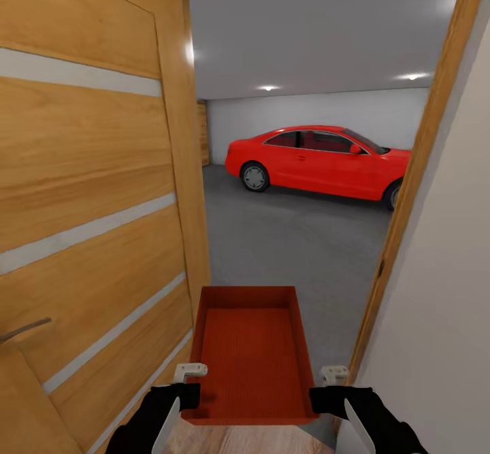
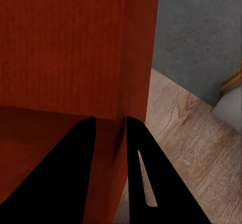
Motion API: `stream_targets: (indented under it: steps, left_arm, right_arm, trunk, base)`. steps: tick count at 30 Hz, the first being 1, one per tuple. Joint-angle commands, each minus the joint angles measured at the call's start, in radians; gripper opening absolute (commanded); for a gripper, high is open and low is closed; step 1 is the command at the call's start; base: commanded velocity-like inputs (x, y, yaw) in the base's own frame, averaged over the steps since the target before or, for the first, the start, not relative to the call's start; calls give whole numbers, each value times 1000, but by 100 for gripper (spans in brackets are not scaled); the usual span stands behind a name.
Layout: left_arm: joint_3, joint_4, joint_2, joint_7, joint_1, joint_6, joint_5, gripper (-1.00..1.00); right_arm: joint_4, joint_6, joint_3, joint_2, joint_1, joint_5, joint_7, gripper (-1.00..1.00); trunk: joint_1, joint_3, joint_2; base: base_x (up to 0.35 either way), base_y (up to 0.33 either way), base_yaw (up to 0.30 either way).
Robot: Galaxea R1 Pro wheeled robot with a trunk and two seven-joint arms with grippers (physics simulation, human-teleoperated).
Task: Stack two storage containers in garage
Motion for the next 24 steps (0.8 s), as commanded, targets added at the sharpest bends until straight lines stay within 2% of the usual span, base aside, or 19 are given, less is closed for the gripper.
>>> stream_targets:
  steps: [1, 6, 17, 24]
  left_arm:
    - [5, 0, 1, 6, -1, 6, -23, -100]
    - [5, 0, 1, 6, -1, 6, -22, -100]
    - [5, 0, 1, 6, -1, 5, -21, -100]
    - [5, 0, 1, 6, -1, 5, -22, -100]
  right_arm:
    - [-3, -57, 8, -5, -1, 10, -3, -100]
    - [-3, -57, 8, -5, -1, 10, -3, -100]
    - [-3, -57, 8, -5, -1, 10, -4, -100]
    - [-3, -57, 9, -5, -1, 10, -4, -100]
  trunk:
    - [0, -2, -1]
    - [0, -2, -1]
    - [0, -2, -1]
    - [0, -2, -1]
  base:
    - [102, 276, -5]
    - [79, 170, -151]
    - [7, 13, -267]
    - [178, 147, -275]
